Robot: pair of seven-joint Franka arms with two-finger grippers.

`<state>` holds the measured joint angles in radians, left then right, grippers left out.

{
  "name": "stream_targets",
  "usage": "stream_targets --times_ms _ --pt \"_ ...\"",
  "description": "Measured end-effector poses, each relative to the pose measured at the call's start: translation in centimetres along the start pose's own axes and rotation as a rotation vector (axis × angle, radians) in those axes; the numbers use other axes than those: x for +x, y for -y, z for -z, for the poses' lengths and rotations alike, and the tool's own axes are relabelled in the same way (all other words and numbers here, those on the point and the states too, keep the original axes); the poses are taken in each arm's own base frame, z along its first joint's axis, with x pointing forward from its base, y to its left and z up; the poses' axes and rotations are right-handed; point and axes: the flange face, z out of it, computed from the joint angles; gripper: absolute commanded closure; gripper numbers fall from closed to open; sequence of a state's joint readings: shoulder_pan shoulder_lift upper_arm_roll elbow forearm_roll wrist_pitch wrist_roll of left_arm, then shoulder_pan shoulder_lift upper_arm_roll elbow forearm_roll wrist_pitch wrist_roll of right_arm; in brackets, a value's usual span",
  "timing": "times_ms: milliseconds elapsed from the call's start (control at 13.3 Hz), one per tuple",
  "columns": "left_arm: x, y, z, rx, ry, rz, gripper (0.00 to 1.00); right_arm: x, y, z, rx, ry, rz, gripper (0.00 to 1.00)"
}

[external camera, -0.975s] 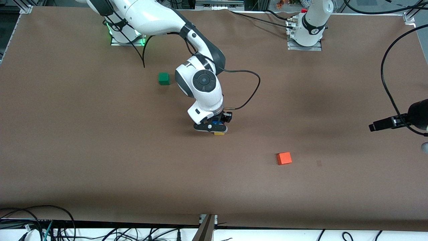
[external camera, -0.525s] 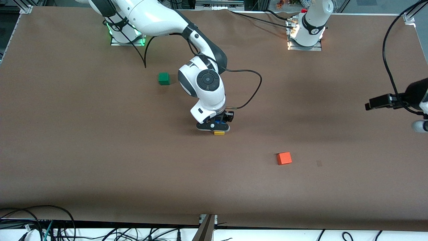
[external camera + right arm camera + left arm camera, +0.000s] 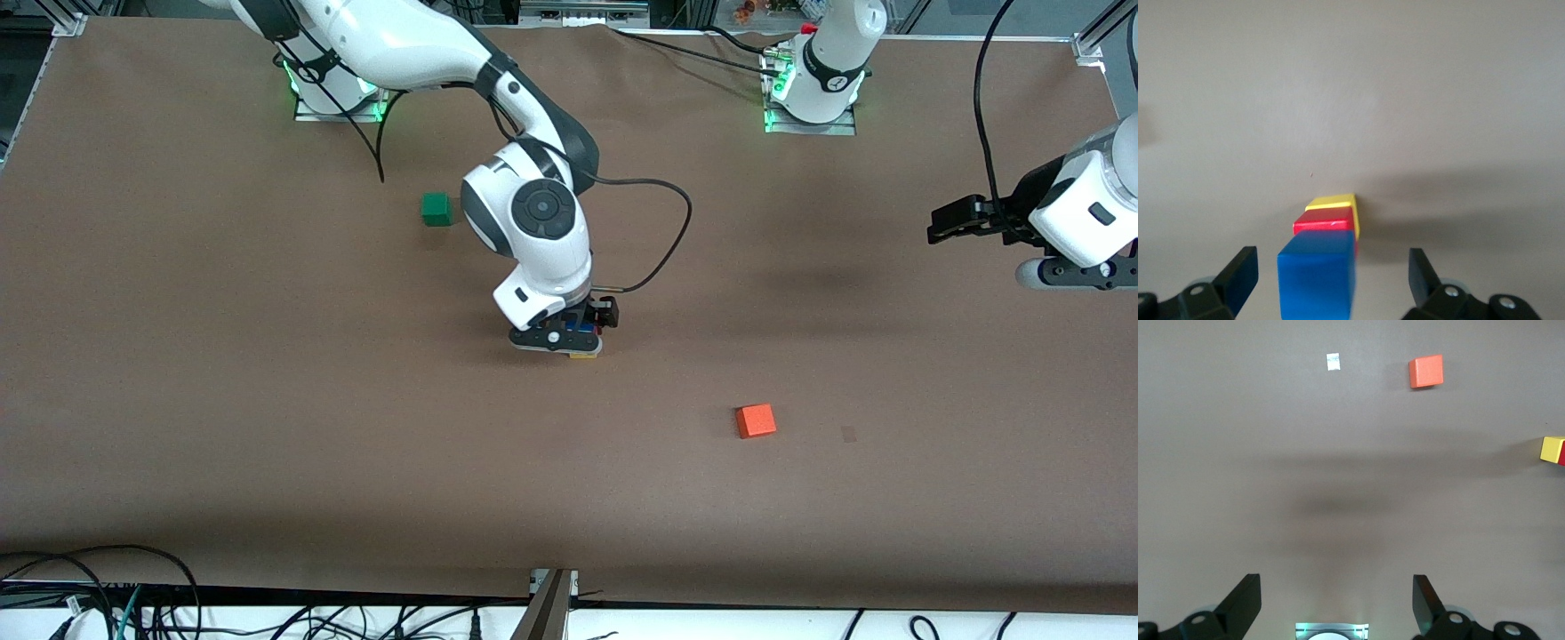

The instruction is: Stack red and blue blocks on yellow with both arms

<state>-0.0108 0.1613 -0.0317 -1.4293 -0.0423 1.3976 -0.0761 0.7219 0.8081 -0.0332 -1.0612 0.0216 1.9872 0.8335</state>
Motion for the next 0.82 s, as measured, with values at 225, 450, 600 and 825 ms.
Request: stream_targets --times_ms 225,450,600,825 --pt "0.1 0.6 -0.5 -0.001 0.003 0.008 0.00 6.8 -9.0 11.3 0.017 -0.007 -0.097 0.00" --pt "0.3 0.8 -0.5 -0.002 -0.006 0.010 0.00 12.0 -22.0 18.7 0.102 0.118 -0.081 0.00" --pt "0.3 0.8 -0.4 -0.002 -0.010 0.010 0.00 12.4 -28.2 22.5 0.104 0.151 -0.073 0.00" --pt "0.4 0.8 -0.5 -0.002 -0.010 0.010 0.00 10.1 -34.2 25.4 0.086 0.161 -0.062 0.00"
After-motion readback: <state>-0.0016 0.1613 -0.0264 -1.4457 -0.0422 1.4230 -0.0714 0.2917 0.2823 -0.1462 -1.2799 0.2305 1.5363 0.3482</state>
